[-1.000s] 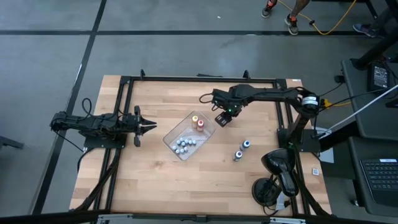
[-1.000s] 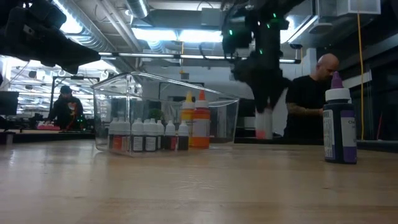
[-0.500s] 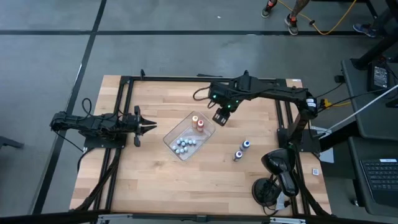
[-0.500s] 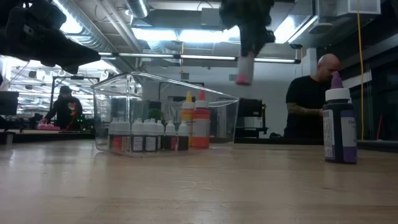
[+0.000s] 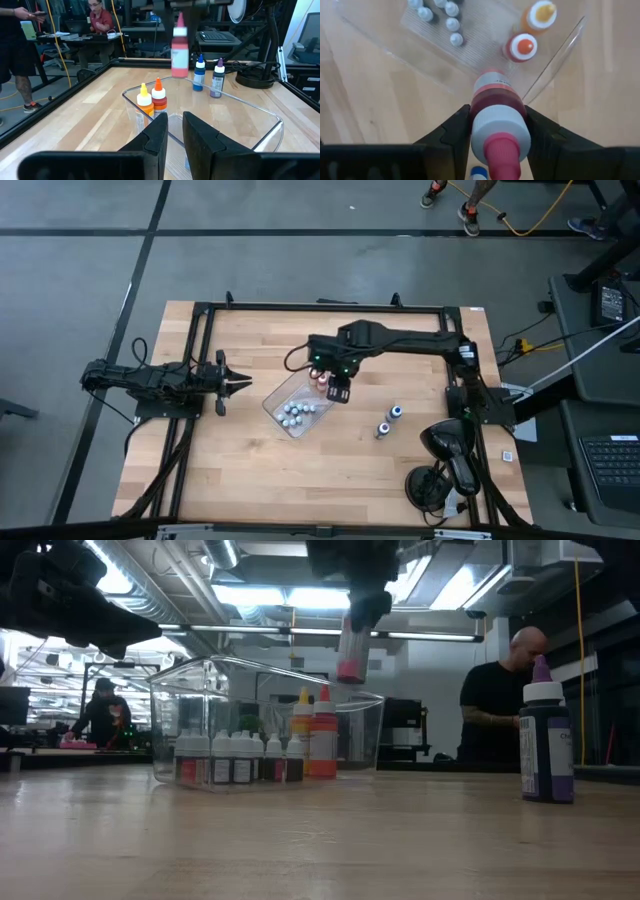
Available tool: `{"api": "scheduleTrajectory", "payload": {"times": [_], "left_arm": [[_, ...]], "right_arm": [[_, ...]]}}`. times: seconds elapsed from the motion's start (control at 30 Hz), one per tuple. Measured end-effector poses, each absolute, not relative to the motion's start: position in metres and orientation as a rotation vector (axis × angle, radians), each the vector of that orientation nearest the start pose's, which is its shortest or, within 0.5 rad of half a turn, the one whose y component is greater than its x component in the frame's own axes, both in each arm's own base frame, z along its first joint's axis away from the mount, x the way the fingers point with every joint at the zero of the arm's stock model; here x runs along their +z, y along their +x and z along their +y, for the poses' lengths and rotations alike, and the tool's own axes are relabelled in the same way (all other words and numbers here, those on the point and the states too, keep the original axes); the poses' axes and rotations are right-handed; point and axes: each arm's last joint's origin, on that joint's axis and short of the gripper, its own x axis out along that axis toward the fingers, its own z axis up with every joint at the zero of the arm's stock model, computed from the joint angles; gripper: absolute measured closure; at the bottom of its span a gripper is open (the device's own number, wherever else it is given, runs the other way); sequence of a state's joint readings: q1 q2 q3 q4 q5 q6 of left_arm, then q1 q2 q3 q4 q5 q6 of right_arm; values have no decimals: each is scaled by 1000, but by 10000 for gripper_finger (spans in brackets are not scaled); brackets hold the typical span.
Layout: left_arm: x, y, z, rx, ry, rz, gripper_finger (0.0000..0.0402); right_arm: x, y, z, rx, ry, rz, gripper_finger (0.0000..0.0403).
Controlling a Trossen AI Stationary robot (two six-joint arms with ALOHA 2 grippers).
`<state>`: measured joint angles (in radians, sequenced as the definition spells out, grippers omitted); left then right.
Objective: Pick & Place food coloring
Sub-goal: Put the large pink food coloring bottle into the transparent bin
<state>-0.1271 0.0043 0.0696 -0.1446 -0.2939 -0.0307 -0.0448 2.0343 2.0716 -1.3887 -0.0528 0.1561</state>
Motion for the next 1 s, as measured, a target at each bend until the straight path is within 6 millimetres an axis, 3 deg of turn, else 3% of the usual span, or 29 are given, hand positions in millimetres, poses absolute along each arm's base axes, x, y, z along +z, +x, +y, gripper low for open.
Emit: {"api": "scheduleTrajectory", "payload": {"times": [1.0], "left_arm": [[173, 92, -3, 168, -14, 75, 348]], "right_arm": [[234, 440, -18, -85, 160, 1512, 253]]}}
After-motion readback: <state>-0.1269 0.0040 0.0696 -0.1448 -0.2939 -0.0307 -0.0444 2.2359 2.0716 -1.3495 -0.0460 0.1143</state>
